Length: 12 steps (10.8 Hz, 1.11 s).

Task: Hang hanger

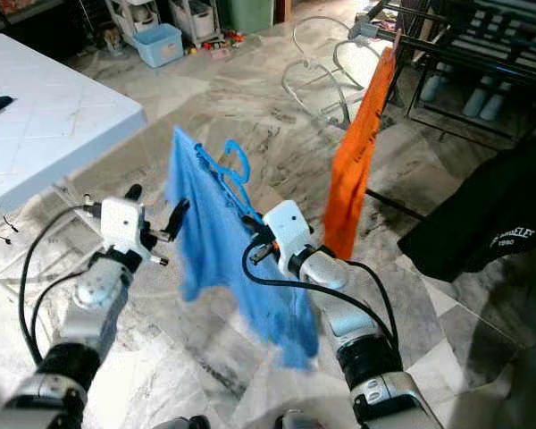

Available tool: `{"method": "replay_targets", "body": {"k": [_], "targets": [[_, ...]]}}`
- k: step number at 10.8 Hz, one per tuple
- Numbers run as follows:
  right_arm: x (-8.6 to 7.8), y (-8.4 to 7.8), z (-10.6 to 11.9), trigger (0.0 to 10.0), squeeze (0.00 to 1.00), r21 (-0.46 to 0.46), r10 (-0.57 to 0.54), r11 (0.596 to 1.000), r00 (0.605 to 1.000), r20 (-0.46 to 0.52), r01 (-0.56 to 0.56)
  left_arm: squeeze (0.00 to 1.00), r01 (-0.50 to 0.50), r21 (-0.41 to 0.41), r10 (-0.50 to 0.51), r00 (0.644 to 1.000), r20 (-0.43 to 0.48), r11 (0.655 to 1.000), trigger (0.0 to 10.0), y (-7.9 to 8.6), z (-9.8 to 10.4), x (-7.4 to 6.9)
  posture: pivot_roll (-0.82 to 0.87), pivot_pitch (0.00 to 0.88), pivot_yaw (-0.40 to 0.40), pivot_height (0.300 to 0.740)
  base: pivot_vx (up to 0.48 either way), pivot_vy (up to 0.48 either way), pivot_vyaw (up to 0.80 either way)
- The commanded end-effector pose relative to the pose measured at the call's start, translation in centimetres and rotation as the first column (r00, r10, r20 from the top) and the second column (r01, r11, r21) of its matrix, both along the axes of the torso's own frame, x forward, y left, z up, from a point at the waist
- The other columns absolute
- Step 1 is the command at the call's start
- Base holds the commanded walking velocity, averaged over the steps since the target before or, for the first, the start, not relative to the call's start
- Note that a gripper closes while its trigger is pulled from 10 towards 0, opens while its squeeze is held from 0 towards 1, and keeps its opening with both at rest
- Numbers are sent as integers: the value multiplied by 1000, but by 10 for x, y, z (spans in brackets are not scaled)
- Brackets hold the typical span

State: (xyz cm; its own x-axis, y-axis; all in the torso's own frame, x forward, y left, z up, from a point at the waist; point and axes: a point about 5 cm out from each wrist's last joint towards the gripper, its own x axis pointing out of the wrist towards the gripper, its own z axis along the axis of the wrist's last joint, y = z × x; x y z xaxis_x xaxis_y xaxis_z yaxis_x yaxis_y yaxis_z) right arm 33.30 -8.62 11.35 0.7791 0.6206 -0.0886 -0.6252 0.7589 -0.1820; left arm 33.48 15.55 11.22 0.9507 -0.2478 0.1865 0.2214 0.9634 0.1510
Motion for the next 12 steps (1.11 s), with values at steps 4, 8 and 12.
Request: {"method": "replay_targets", "body": {"k": [4,8,12], "targets": [[-11,15,13,10000,0,35,139,990,989,41,-140,0,27,-15,-26,998,54,1000,10000,-10,20,13,-255,144,44,740,0,0,0],[-20,8,19,10000,0,66,178,981,983,34,-180,0,-9,-7,9,999,40,1000,10000,-1,23,20,-274,142,54,740,0,0,0],[-30,0,25,10000,0,81,232,969,973,9,-232,0,-52,9,52,999,12,999,0,12,22,26,-274,143,61,740,0,0,0]]}}
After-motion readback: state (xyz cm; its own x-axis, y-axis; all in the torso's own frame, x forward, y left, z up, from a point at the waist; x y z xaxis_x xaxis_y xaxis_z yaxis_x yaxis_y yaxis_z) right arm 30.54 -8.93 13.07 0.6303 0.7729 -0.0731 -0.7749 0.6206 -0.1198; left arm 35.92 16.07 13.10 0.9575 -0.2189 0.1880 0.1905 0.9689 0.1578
